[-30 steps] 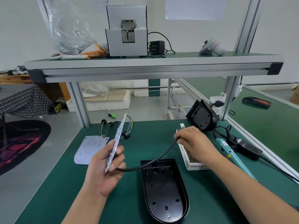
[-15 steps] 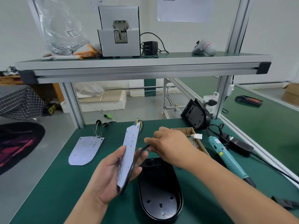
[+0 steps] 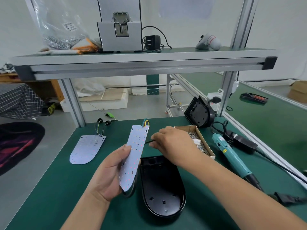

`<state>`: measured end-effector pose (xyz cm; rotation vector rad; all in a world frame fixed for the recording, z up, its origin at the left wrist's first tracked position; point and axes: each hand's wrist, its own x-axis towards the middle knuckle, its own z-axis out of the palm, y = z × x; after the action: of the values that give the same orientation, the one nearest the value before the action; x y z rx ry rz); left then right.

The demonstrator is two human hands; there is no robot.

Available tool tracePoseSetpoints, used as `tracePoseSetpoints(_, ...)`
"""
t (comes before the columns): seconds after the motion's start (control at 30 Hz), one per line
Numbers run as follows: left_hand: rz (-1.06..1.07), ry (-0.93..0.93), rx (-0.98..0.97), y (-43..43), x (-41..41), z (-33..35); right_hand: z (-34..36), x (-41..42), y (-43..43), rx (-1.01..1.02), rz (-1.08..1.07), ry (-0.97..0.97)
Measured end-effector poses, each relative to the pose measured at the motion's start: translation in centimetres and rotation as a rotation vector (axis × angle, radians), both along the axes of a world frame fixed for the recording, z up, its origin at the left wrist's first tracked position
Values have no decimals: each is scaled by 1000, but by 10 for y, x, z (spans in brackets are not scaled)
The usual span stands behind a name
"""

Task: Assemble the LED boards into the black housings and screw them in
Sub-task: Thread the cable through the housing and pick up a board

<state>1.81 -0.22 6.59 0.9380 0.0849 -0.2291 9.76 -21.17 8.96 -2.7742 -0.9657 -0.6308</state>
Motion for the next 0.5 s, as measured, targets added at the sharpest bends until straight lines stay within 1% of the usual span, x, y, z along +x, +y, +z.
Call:
tracePoseSetpoints(0.13,138,27,35,3,6,-1,0,9,-37,-179,-109,58)
tracePoseSetpoints(0.17,168,30,41,4,8,-3,0,10,-49,-184,-118,102)
tracePoseSetpoints(0.23,191,25,54,5,11,-6,-1,5,-68,-108,-146,220)
tracePoseSetpoints(0.3,189,12,74,2,12,-9,-5,-2,-74,-9,-181,258)
tracePoseSetpoints(0.33,200,7,80,1,12,-11,-7,-4,-74,67,-184,270)
tracePoseSetpoints(0.37,219,5,81,0,13,-13,-10,-5,-73,186,-172,307)
tracePoseSetpoints(0.4,239,4,78,0,13,-14,-11,-6,-71,350,-150,373)
tracePoseSetpoints(0.5,264,-2,88,-1,16,-18,-14,-10,-55,847,-50,681)
